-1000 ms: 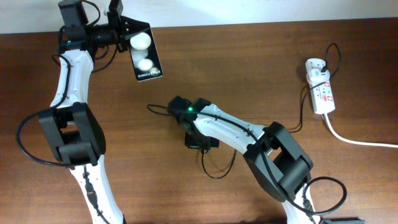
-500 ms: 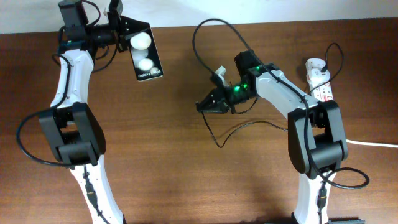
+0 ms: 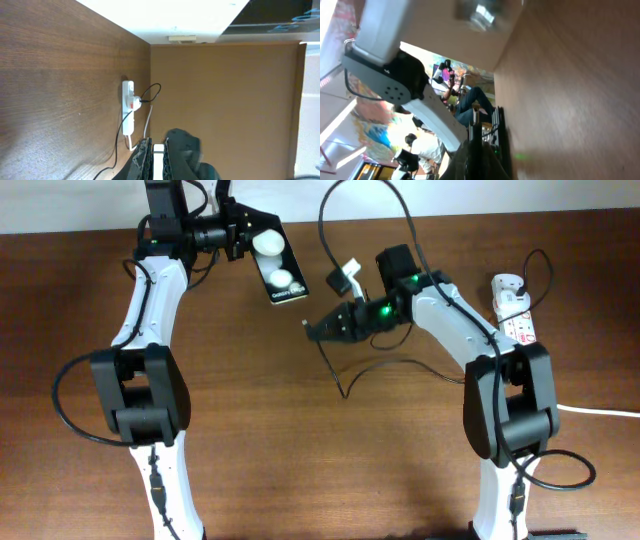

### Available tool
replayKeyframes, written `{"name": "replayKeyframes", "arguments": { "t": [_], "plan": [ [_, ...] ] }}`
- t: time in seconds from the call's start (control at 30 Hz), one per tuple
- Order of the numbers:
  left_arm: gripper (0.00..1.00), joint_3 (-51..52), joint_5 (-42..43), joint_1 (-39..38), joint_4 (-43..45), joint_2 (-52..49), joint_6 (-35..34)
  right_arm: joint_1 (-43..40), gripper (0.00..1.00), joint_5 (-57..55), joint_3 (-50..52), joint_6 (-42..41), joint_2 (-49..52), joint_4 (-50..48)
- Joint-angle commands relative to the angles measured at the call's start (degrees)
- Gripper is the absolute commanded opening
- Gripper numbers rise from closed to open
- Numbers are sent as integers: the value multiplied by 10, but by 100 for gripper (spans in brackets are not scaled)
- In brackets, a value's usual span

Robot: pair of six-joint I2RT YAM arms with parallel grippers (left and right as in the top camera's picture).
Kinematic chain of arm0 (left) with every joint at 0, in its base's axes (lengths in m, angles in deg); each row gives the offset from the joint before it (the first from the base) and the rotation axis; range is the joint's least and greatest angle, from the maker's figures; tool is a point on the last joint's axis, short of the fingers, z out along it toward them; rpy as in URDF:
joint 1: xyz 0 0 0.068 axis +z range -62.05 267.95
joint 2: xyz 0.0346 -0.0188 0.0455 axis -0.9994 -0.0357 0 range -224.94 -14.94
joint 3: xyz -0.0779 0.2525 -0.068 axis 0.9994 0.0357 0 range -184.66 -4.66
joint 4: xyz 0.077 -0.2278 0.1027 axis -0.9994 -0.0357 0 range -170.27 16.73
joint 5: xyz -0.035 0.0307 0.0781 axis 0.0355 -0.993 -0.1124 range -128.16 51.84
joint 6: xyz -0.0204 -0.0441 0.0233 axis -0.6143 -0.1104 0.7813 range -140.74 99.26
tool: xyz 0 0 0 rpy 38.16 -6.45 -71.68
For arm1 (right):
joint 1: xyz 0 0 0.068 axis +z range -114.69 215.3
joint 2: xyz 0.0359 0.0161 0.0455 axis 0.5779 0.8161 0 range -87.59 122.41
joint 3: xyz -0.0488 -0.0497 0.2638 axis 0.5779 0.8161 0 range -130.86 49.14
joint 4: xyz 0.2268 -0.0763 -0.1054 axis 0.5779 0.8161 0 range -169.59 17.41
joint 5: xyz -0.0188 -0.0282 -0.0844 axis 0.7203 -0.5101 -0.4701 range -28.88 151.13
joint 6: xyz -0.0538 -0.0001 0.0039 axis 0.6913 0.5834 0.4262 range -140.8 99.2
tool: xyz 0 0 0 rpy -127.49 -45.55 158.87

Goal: Plug charger to phone and switch on socket

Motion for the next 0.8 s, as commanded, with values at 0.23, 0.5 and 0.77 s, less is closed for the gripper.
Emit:
{"name": "replayKeyframes", "arguments": {
  "t": [0.23, 0.5, 0.77],
  "plan": [
    [0, -9, -24, 2, 25, -5, -56, 0, 4, -52, -38, -235, 6, -130],
    [0, -9, 7, 21, 143, -5, -131, 23, 4, -57, -38, -367, 6, -308],
    [0, -9, 35, 39, 162, -5, -133, 26, 4, -55, -38, -367, 6, -341]
  ]
}}
